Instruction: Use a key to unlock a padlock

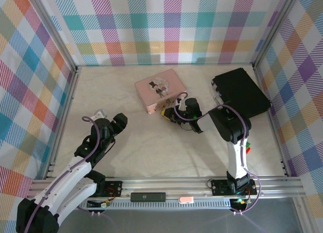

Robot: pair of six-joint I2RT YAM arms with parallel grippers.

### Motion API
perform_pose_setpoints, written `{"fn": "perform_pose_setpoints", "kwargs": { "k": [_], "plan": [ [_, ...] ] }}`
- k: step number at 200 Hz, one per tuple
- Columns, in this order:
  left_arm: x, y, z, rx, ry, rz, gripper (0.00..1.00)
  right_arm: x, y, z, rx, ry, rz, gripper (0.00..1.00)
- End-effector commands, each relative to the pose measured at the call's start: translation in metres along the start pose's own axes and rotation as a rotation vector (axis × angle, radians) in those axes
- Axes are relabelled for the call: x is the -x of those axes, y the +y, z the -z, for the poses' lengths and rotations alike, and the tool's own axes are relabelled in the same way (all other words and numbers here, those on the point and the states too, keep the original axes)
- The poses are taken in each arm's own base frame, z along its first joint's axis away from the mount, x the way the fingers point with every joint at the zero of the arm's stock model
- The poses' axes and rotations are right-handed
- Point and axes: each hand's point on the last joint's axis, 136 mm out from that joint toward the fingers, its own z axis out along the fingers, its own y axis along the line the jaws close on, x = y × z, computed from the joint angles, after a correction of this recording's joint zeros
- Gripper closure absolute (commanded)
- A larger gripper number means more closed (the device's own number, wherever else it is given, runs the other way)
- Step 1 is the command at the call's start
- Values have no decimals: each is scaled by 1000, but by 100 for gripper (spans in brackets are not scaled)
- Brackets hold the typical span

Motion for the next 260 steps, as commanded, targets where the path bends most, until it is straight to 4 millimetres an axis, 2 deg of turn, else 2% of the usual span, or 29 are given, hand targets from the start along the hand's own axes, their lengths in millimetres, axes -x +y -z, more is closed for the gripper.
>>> {"fn": "perform_pose_setpoints", "kwargs": {
  "k": [1, 34, 37, 62, 80, 115, 150, 176, 198, 222, 235, 260],
  "plan": [
    [-2, 5, -5, 20, 9, -11, 27, 1, -7, 6, -113, -43, -29, 81],
    [1, -2, -8, 10, 13, -6, 25, 0, -22, 14, -193, -77, -38, 75],
    [2, -3, -8, 9, 13, -6, 25, -4, -28, 15, -216, -65, -50, 74],
    [6, -8, -3, 13, 12, -29, 24, -11, -40, 22, -275, -57, -51, 63],
    [9, -7, 1, 15, 2, -30, 23, -10, -40, 32, -304, -80, -35, 56],
    [1, -7, -2, -3, 27, -9, 22, 0, -24, 55, -383, -120, 80, 52],
    [-14, -24, -18, -70, 119, -11, 22, 15, -2, 67, -459, -109, 205, 52],
    [-28, -43, -31, -148, 197, -26, 26, 23, 1, 62, -497, -82, 270, 57],
    [-39, -53, -39, -169, 233, -55, 28, 20, 3, 51, -526, -33, 298, 58],
    [-48, -57, -49, -165, 249, -51, 28, 7, -2, 40, -620, -31, 322, 50],
    [-50, -55, -56, -145, 250, -37, 27, 1, -5, 30, -660, -37, 339, 51],
    [-51, -57, -63, -138, 253, -22, 27, 3, -14, 18, -686, -64, 293, 54]
  ]
}}
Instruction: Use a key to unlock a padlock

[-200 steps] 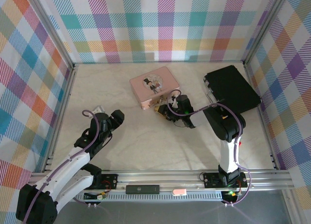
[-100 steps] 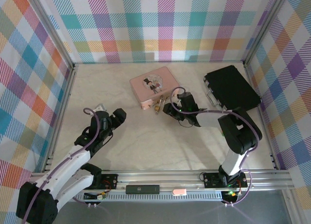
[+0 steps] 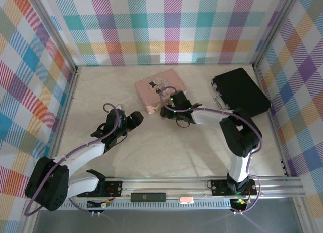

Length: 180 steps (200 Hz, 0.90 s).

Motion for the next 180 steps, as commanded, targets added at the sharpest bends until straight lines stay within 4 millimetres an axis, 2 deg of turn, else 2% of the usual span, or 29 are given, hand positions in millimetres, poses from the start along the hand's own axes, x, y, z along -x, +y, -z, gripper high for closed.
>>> {"fn": "perform_pose_setpoints", "kwargs": {
  "k": [1, 29, 73, 104, 124, 144, 163, 180],
  "plan": [
    [13, -23, -3, -64, -31, 13, 27, -6, -15, -14, -99, 3, -32, 54],
    [8, -25, -8, -68, -1, -5, 27, -2, -13, -25, -82, -26, -76, 60],
    [4, -17, -8, -43, 4, -3, 27, -3, -17, -37, -84, -34, -95, 65],
    [4, -17, -8, -40, 9, -12, 27, -2, -12, -43, -60, -26, -55, 72],
    [3, -18, -8, -41, 11, -18, 27, -2, -11, -45, -59, -20, -26, 72],
    [3, -15, -8, -33, 11, -18, 27, -1, -5, -43, -40, -15, -10, 68],
    [3, -14, -7, -28, 7, -16, 27, 4, -3, -37, -71, -37, 3, 53],
    [4, -14, -5, -28, 2, -15, 27, 6, -5, -37, -128, -42, 29, 49]
  ]
}}
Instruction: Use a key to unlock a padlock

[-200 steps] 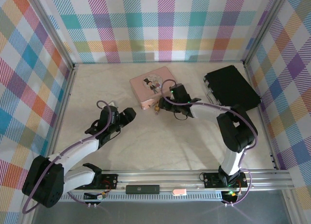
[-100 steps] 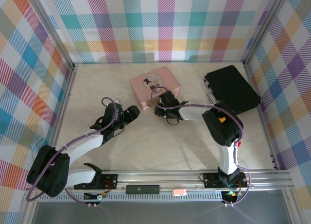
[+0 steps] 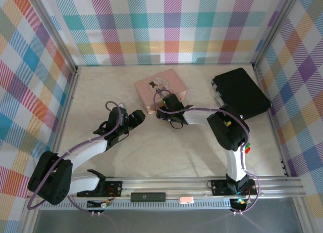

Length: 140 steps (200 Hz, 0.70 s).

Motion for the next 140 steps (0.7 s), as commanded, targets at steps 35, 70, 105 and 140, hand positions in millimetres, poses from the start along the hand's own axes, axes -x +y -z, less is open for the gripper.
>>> {"fn": "perform_pose_setpoints", "kwargs": {
  "k": [35, 70, 105, 140],
  "plan": [
    [5, -8, 8, -10, -17, -22, 27, 3, -8, -14, -139, 34, 85, 48],
    [10, -13, 19, -15, -31, -37, 26, 3, -26, -4, -255, 74, 186, 53],
    [16, -16, 31, -14, -56, -50, 25, -4, -41, 24, -283, 127, 271, 54],
    [18, -32, 38, -70, -46, -35, 25, -2, -61, 47, -268, 153, 288, 46]
  ]
}}
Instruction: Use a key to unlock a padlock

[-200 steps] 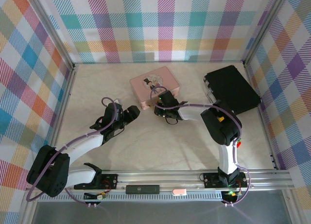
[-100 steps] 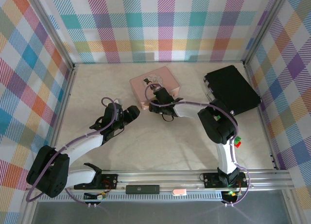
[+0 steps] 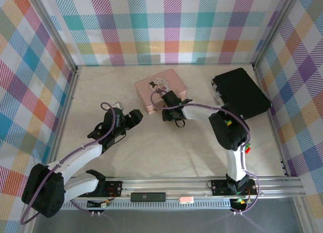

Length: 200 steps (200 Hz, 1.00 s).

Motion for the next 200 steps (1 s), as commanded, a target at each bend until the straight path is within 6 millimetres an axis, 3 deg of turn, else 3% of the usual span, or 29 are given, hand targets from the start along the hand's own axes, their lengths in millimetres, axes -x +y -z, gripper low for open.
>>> {"fn": "perform_pose_setpoints", "kwargs": {
  "k": [1, 18, 44, 69, 86, 96, 105, 139, 200],
  "plan": [
    [9, -22, 10, -54, -6, -7, 25, -4, -25, 20, -28, 26, 53, 46],
    [9, -30, 11, -86, 2, -7, 25, -2, -43, 23, -52, 24, 35, 46],
    [5, -42, 7, -125, 24, -11, 25, 9, -52, 33, -59, -6, 37, 46],
    [-7, -53, -5, -136, 58, -43, 26, 16, -24, 47, 98, -36, 44, 45],
    [-13, -58, -18, -139, 73, -45, 25, 14, -3, 49, 175, -40, 28, 34],
    [-15, -61, -28, -147, 79, -27, 25, 12, 4, 45, 162, -40, 29, 22],
    [-17, -65, -37, -158, 80, -7, 26, 12, 9, 39, 140, -37, 31, 18],
    [-11, -73, -66, -177, 20, 86, 25, 11, 8, 16, 73, -20, -13, 18],
    [-10, -68, -104, -147, 2, 160, 23, 11, -23, -2, -93, -21, 40, 18]
  ]
}}
